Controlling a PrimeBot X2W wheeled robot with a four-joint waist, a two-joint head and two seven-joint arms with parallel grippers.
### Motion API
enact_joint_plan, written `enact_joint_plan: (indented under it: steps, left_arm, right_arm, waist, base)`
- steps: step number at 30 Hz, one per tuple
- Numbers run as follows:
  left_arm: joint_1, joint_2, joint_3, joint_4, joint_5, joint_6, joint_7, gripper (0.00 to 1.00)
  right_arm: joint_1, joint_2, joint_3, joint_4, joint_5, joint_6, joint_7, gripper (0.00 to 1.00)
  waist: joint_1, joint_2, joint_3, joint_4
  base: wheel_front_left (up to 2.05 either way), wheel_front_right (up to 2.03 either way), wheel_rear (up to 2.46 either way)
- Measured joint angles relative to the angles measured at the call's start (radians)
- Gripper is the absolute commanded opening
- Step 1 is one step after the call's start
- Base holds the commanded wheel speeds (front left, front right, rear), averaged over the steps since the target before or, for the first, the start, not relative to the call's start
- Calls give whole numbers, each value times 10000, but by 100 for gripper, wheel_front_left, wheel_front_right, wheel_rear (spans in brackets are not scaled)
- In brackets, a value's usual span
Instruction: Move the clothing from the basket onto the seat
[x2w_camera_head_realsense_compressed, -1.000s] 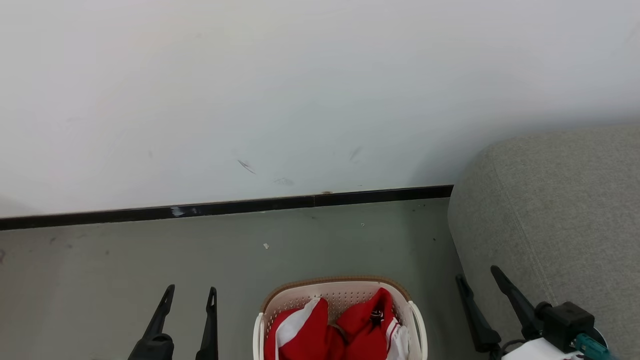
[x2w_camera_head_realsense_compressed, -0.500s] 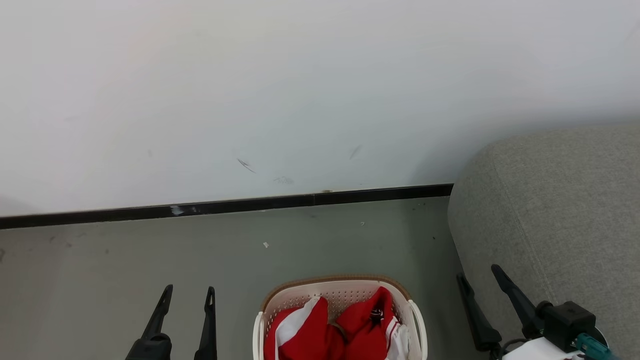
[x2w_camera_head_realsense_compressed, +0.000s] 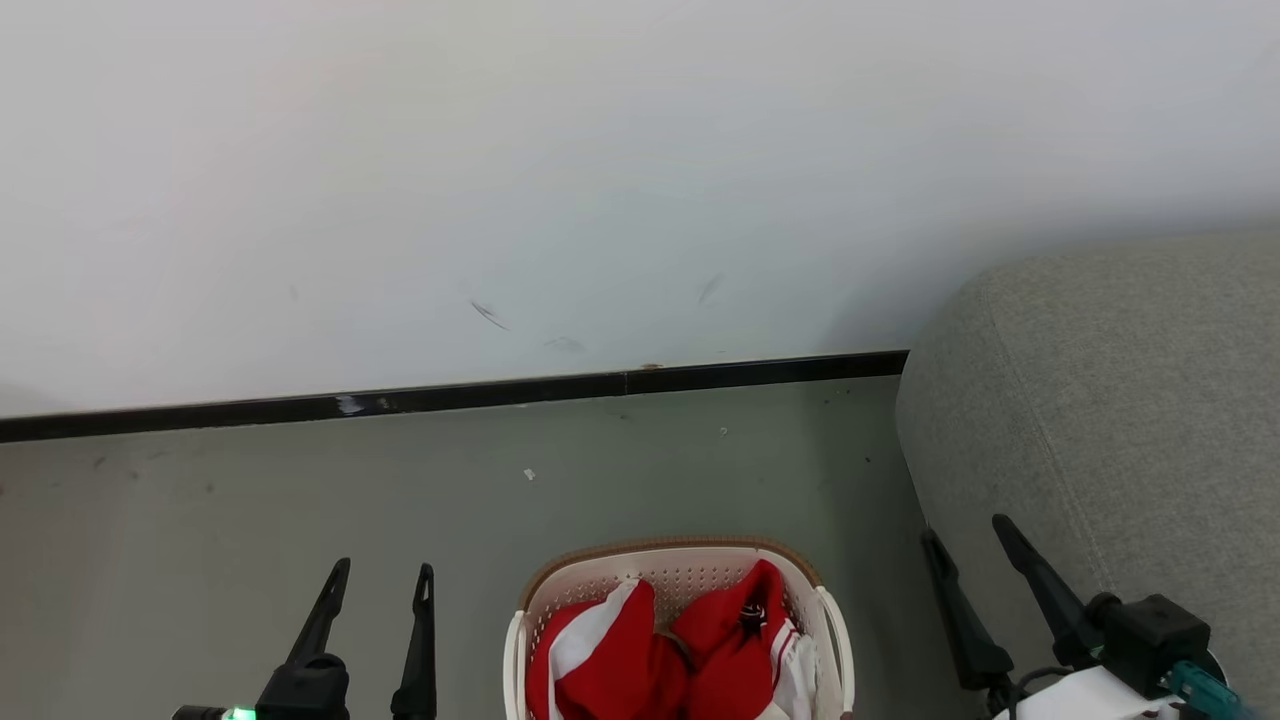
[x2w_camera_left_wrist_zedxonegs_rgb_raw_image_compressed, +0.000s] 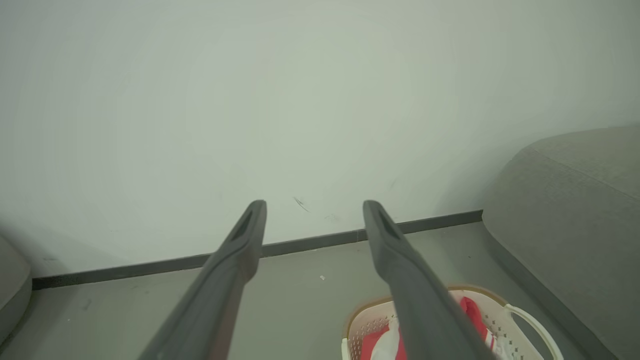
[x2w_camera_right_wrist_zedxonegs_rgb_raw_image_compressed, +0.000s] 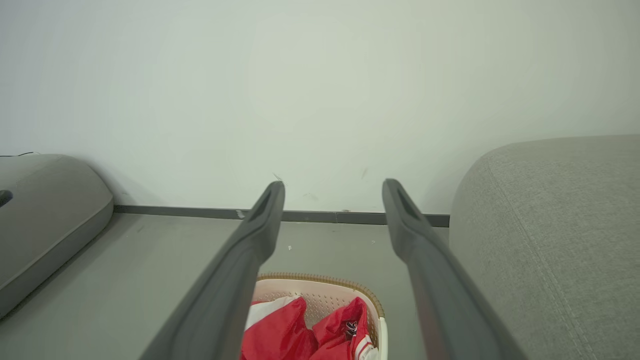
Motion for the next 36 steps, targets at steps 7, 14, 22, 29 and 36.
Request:
enact_joint_plan:
  steps: [7,14,22,29,36]
  left_arm:
    - [-562,165,-322,512,263,-253,0,100]
    - [-1024,163,-865,1235,466,-602,0,100]
    - [-1610,128,-1338,2253,802,-899,0,100]
    - [-2292,125,-1605,3093,1057,-1078,0,100]
    - [-2995,136,-1891,4023,1480,-1170,0,100]
  right_arm:
    - [97,8,-378,-336,0,0,-2,100]
    - [382,25,-731,-560,-29,2,-2,100]
    - [360,27,-1145,-1066,-127,2,-2,100]
    - [348,31,-1143,-1340,-125,2,-4,100]
    - [96,31,-1135,-1584,-107,2,-2,100]
  waist:
    - [0,0,274,-78]
    - [0,0,622,-198]
    - [-1,0,1149,-386]
    - [-1,0,1715,-592]
    - [-1,0,2383,-845]
  base:
    - [0,0,0]
    - [0,0,0]
    - [0,0,0]
    - [0,0,0]
    - [0,0,0]
